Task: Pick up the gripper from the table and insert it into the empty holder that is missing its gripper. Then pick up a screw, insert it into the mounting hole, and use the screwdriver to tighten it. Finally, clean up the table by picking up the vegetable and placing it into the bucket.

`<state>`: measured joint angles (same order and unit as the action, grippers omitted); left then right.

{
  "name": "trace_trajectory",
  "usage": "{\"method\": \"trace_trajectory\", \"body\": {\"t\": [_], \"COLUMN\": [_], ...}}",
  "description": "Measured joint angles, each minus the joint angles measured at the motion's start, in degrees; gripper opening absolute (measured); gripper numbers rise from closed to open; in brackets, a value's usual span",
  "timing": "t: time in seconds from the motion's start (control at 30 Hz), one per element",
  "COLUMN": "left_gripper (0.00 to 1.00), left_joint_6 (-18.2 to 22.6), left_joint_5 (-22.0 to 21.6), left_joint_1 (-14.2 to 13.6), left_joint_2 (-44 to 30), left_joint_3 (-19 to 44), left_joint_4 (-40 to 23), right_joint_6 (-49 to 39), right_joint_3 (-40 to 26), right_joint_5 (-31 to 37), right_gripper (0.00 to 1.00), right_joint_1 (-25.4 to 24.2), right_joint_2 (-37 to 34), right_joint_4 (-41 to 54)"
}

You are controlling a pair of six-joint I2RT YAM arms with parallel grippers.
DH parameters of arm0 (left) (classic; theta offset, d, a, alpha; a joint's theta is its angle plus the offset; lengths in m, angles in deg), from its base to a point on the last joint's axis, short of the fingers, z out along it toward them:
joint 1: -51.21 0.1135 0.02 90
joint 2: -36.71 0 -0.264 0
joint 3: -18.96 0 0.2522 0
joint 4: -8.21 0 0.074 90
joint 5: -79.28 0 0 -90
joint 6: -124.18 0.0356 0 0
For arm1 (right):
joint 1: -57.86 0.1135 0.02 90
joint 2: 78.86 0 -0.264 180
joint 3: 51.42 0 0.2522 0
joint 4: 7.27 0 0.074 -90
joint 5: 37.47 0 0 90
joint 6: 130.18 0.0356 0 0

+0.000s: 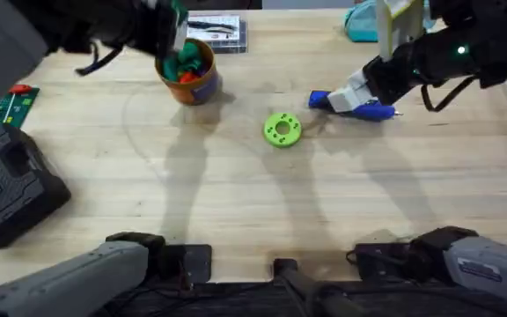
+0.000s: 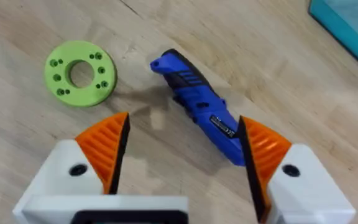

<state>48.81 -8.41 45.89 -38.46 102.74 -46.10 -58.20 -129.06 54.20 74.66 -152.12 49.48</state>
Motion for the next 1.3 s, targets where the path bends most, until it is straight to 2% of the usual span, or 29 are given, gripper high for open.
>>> {"method": "trace_trajectory", "body": {"t": [0.1,0.13,0.27,0.4,0.43,0.47,0.6,0.63,0.77,0.87,1.03,1.3], "left_gripper": [0.011,0.011,0.15,0.164,0.208,0.284,0.879,0.984,0.986,0.986,0.986,0.986], "left_joint_6": [-2.9,-4.6,-6.3,-7.8,-8.0,-8.1,-8.9,-9.1,-9.1,-9.1,-9.1,-9.1], "left_joint_5": [-0.2,-0.3,-0.4,-0.4,-0.4,-0.4,-0.4,-0.4,-0.4,-0.4,-0.4,-0.4], "left_joint_1": [0.0,0.0,0.0,0.0,0.0,0.0,0.0,0.0,0.0,0.0,0.0,0.0], "left_joint_2": [-2.9,-6.5,-10.9,-12.4,-12.3,-12.1,-11.1,-9.5,-4.3,2.4,14.1,15.0], "left_joint_3": [0.0,0.1,0.1,0.0,0.0,0.0,0.0,0.0,0.0,0.1,0.3,0.3], "left_joint_4": [5.3,6.1,6.1,6.1,6.1,6.2,6.1,6.0,5.1,2.9,-5.2,-6.2], "right_joint_6": [0.0,0.0,0.0,0.0,0.0,0.0,0.0,0.0,0.0,0.0,4.1,4.8], "right_joint_3": [0.0,0.0,0.0,0.0,0.0,0.0,0.0,0.0,0.0,0.1,0.1,0.0], "right_joint_5": [0.0,0.0,0.0,0.0,0.0,0.0,0.0,0.0,0.0,0.0,0.0,0.0], "right_gripper": [0.965,0.965,0.965,0.965,0.965,0.965,0.965,0.965,0.965,0.965,0.965,0.965], "right_joint_1": [0.0,0.0,0.0,0.0,0.0,0.0,0.0,0.0,0.0,0.0,0.0,0.0], "right_joint_2": [0.0,0.0,0.0,0.0,0.0,0.0,0.0,0.0,0.0,0.0,0.9,1.2], "right_joint_4": [0.0,0.0,0.3,0.3,0.3,0.3,0.3,0.4,3.2,5.2,5.9,6.0]}}
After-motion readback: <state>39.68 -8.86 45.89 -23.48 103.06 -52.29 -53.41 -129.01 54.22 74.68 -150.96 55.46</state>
